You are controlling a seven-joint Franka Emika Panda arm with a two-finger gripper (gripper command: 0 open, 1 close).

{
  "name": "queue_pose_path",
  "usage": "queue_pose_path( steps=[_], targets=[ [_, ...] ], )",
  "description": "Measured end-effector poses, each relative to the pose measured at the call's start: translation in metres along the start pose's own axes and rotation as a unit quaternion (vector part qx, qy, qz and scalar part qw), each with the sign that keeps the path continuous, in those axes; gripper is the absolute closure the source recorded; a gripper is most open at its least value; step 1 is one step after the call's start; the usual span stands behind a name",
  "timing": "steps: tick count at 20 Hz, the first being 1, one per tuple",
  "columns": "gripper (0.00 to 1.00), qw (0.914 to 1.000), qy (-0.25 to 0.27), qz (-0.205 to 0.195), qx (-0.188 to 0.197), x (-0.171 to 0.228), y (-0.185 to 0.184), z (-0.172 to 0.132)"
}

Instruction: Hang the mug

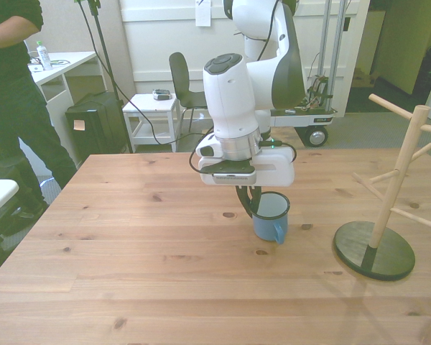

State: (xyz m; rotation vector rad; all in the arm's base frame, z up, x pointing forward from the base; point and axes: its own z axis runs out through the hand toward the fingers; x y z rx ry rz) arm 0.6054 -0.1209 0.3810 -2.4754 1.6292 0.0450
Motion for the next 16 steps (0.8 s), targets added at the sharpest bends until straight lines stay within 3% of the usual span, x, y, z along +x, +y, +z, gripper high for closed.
queue_pose_path(
  steps=[5, 16],
  targets=[
    [1.0, 0.9998, 0.013, 0.004, 0.011, 0.007, 0.002, -0.008],
    [1.0, 0.9964, 0.052, 0.001, 0.067, 0.003, 0.013, -0.079]
  ],
)
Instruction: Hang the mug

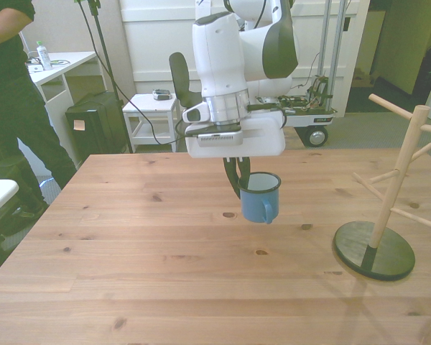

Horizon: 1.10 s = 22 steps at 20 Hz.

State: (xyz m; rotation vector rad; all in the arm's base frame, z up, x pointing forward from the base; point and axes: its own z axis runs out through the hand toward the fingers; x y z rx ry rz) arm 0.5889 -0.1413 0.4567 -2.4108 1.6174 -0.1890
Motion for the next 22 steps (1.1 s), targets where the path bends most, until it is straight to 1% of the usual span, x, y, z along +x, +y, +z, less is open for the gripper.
queue_pose_path(
  steps=[3, 8, 15, 19, 22],
  targets=[
    [1.0, 0.9998, 0.01, -0.014, 0.006, -0.007, -0.005, -0.015],
    [1.0, 0.9987, 0.019, -0.046, 0.006, -0.032, -0.019, -0.023],
    [1.0, 0.9962, 0.035, -0.079, 0.014, -0.067, -0.038, -0.037],
    [1.0, 0.9944, 0.046, -0.092, 0.023, -0.092, -0.049, -0.053],
    [1.0, 0.9942, 0.051, -0.09, 0.03, -0.092, -0.051, -0.063]
  ],
)
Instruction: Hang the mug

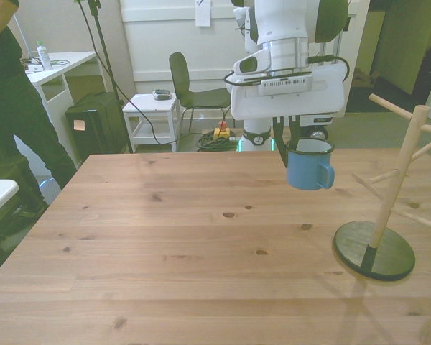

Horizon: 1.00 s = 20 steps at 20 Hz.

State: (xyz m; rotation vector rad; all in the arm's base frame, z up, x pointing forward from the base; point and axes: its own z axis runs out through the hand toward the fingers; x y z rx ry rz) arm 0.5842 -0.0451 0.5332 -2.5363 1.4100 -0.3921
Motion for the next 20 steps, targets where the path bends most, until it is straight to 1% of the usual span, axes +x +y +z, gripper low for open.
queue_pose_path(
  steps=[6, 10, 15, 20],
  targets=[
    [1.0, 1.0, 0.004, 0.002, 0.004, 0.009, -0.007, -0.015],
    [1.0, 1.0, 0.004, 0.002, 0.005, 0.014, -0.017, -0.018],
    [1.0, 1.0, 0.003, -0.004, 0.001, 0.013, -0.032, -0.015],
    [1.0, 0.9998, 0.011, -0.015, -0.009, 0.003, -0.055, -0.002]
  ],
)
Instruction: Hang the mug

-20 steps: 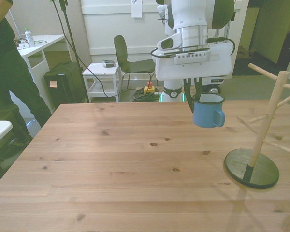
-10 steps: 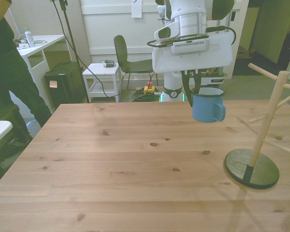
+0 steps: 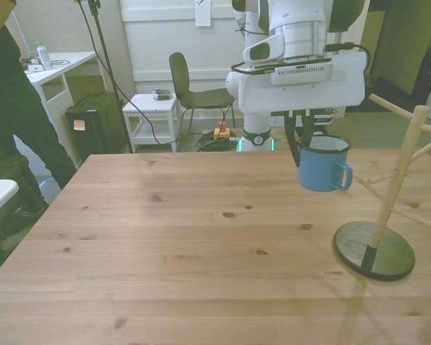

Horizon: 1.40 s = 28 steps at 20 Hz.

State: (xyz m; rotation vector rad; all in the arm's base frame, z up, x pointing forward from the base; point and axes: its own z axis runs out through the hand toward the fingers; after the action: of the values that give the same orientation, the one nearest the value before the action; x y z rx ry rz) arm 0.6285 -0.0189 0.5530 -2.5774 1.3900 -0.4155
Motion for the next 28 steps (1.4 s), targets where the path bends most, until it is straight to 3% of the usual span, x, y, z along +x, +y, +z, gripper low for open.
queue_pose_path(
  steps=[9, 21, 22, 28],
  targets=[
    [1.0, 0.9996, 0.008, -0.025, -0.012, -0.043, -0.03, 0.009],
    [1.0, 0.9989, 0.016, -0.034, -0.028, -0.052, -0.031, 0.021],
    [0.0, 0.9988, 0.016, -0.035, -0.03, -0.053, -0.031, 0.022],
    [0.0, 0.9978, 0.018, -0.045, -0.045, -0.059, -0.027, 0.033]
  ],
)
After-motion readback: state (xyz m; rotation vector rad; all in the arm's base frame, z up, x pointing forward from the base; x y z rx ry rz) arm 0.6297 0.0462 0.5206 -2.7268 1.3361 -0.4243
